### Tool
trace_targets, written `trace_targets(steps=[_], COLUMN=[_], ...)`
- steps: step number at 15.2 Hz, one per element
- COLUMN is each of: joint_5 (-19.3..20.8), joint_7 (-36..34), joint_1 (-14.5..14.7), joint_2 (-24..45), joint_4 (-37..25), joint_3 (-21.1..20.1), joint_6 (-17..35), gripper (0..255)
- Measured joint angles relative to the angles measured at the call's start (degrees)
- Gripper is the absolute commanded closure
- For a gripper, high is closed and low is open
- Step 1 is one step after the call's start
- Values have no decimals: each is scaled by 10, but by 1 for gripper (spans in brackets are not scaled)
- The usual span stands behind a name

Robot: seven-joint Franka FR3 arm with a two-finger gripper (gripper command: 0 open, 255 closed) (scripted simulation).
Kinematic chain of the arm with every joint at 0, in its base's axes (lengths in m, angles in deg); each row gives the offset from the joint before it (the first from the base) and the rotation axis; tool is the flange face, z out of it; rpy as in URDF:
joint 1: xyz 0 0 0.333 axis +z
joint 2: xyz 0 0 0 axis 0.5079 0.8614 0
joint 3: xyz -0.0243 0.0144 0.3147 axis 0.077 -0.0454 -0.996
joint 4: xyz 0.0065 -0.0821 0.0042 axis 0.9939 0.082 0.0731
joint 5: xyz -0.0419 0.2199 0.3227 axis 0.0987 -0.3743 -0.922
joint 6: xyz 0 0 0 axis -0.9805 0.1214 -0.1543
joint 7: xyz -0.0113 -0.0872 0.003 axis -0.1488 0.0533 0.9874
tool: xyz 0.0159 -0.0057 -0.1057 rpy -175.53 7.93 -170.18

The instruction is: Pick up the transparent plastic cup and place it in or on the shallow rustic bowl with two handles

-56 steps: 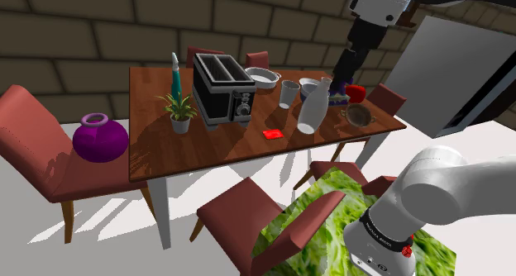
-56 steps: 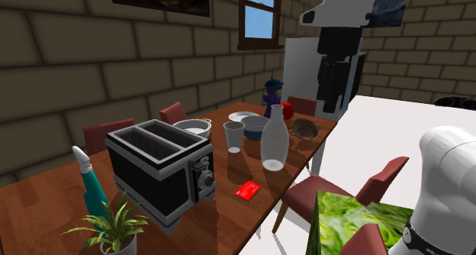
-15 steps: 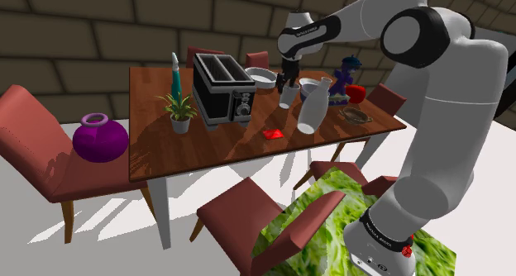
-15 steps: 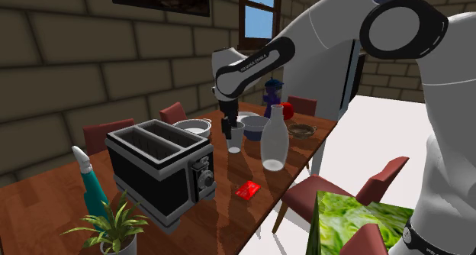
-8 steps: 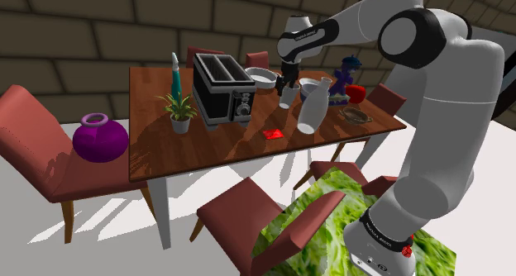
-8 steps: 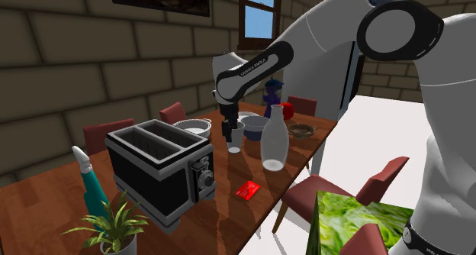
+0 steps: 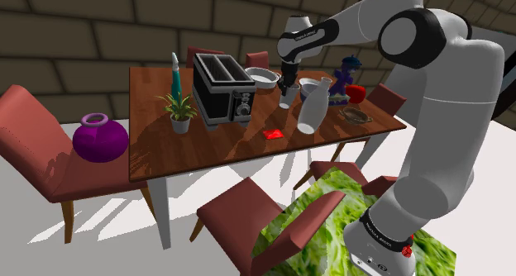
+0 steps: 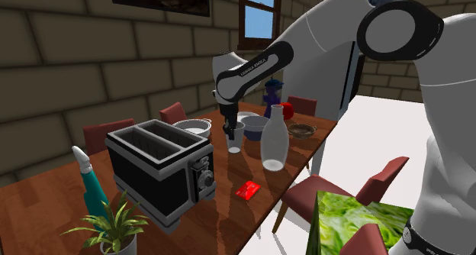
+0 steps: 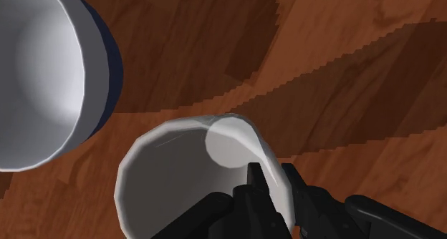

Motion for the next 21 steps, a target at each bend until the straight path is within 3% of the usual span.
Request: trace_targets(steps=[5,21], joint_5=[0,0], joint_7=[1,14], joint_1=[0,2], joint_2=[-1,-39], joint_4=[-2,-69], joint_3=[0,1], joint_6=[-3,-107], gripper=[255,255])
